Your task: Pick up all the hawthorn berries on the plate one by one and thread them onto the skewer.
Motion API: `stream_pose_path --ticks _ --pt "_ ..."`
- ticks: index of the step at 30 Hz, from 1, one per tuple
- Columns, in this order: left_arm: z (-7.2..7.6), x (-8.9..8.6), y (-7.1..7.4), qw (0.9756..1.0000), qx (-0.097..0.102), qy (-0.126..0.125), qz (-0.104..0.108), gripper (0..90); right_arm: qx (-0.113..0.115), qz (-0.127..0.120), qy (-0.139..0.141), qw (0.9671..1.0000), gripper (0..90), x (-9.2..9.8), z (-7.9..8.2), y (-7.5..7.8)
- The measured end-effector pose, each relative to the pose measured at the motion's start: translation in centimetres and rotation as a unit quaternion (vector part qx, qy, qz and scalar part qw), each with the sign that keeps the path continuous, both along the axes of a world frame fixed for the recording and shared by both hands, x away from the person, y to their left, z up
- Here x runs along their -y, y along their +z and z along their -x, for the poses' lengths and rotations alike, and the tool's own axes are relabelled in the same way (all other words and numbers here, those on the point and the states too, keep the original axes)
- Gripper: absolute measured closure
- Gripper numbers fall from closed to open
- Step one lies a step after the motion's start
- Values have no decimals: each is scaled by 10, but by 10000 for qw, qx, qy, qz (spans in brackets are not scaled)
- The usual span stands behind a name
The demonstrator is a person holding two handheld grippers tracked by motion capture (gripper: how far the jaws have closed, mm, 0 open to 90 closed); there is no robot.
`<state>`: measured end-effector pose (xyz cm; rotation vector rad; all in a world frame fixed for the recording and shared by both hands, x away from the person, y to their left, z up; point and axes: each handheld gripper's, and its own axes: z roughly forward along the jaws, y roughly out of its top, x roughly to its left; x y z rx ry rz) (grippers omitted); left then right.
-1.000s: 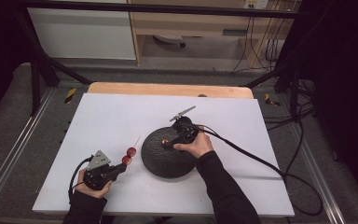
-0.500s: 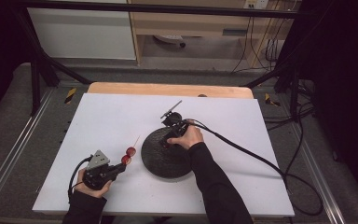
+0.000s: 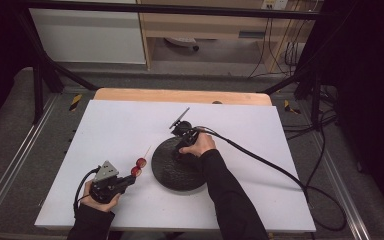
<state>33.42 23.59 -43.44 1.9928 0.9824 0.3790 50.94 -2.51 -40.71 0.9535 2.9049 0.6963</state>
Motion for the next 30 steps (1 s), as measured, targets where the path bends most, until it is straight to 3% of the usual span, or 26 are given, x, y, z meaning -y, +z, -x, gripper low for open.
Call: stream_pose_path --ticks 17,25,30 --pt "0 -1 0 10000 2 -2 8 882 -119 68 288 9995 599 -3 -3 -4" --pt "-1 0 0 10000 2 7 17 882 -218 128 257 9993 616 -3 -3 -3" --pt "0 0 0 10000 11 11 8 882 -246 26 166 9996 619 -2 -1 4"
